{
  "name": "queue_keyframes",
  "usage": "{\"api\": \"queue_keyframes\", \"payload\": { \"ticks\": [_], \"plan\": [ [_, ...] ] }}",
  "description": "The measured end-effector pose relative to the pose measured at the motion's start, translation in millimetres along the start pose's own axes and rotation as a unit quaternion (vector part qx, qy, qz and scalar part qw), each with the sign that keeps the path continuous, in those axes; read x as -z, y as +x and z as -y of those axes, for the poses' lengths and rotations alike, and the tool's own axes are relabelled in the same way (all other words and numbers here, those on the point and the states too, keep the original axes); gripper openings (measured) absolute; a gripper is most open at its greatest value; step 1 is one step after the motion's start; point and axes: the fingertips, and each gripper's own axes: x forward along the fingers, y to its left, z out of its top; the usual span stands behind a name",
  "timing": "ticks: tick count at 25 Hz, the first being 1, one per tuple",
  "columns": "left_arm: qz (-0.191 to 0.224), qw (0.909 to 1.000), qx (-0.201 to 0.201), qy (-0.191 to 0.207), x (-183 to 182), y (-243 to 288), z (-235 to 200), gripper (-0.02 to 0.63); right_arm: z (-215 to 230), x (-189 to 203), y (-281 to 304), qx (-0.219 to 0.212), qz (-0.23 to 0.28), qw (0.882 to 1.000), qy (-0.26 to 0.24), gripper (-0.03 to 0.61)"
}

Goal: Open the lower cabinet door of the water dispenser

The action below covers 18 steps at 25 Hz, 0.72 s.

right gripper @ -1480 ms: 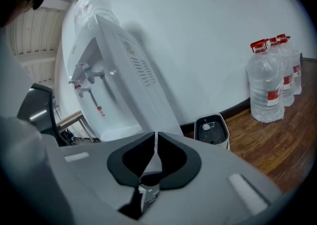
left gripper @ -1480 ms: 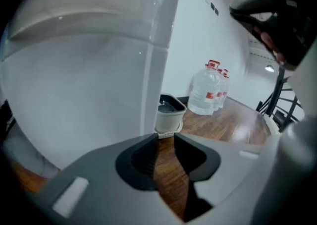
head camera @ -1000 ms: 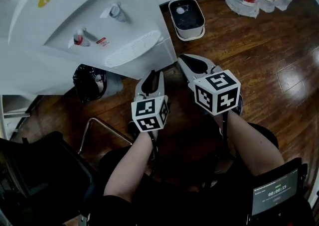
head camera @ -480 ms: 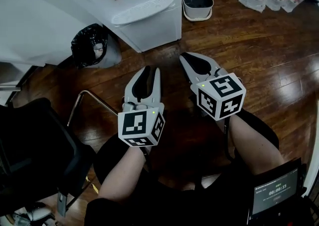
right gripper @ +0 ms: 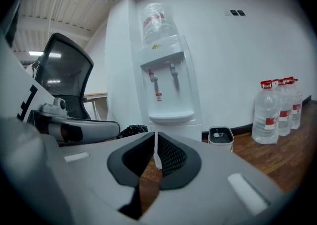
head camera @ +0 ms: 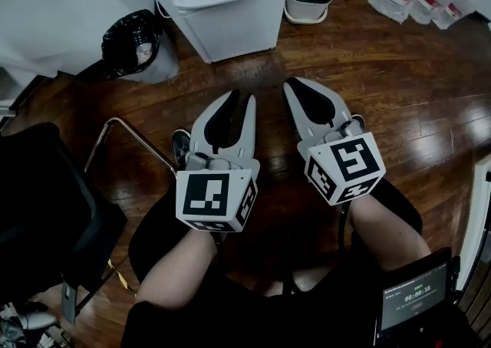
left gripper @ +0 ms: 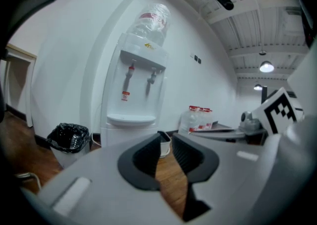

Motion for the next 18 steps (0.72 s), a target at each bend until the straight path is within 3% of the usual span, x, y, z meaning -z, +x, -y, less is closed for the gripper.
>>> {"api": "queue_keyframes", "payload": {
  "ticks": [6, 10, 18],
  "plan": [
    [0.008, 0.9992, 0.003, 0.04, -8.6, 7.2, 7.7, 0.096, -2.9, -17.5, -7.1, 0.008, 0.031, 0.999, -0.033, 0.021],
    [0.0, 0.9998, 0.005, 0.022, -1.5, 6.5, 8.7, 0.091, -8.6, -20.3, -7.5, -0.005, 0.038, 0.999, -0.039, 0.015],
    [0.002, 0.9996, 0.011, 0.025, -0.5, 5.5, 13.9, 0.089, -22.2, -20.7, -10.3, -0.03, 0.045, 0.997, -0.051, 0.008]
  ]
}}
